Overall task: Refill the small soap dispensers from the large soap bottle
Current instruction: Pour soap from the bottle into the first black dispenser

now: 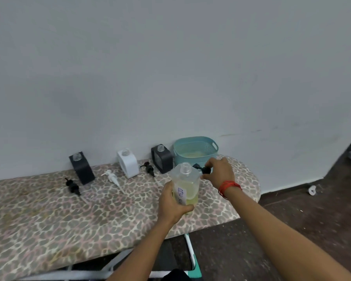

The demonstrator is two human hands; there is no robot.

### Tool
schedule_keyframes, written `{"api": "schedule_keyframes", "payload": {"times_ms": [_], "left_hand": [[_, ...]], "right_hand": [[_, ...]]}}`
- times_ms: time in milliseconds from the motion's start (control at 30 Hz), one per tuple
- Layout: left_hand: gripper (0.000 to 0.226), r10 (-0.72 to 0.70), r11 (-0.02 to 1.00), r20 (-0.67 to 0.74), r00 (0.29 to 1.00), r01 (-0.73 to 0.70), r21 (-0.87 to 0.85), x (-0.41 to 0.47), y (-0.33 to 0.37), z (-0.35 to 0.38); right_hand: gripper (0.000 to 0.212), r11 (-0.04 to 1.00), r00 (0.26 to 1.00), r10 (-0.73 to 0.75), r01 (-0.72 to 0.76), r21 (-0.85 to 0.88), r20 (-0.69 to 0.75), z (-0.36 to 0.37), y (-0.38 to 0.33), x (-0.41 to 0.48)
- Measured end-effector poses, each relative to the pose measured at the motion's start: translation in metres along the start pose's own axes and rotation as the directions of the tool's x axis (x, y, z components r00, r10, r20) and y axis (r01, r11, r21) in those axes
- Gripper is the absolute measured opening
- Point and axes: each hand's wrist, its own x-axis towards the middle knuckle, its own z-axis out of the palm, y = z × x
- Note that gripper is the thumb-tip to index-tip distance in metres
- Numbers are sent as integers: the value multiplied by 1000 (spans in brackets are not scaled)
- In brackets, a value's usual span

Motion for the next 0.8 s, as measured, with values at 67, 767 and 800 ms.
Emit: {"api": "schedule_keyframes", "payload": {"times_ms": [67,767,800], "left_hand": [[85,-9,1000,0,1000,9,6,5,-9,3],[110,-3,970,184,983,-42,239,3,-26,-36],[106,3,951,182,983,-59,302,-1,-28,-46]], "right_hand": [[37,1000,1000,11,-10,-27,25,16,10,8],[48,745,976,181,-58,665,-118,7,-4,-10],[49,699,983,151,-30,714,-106,0,-11,-16]]}}
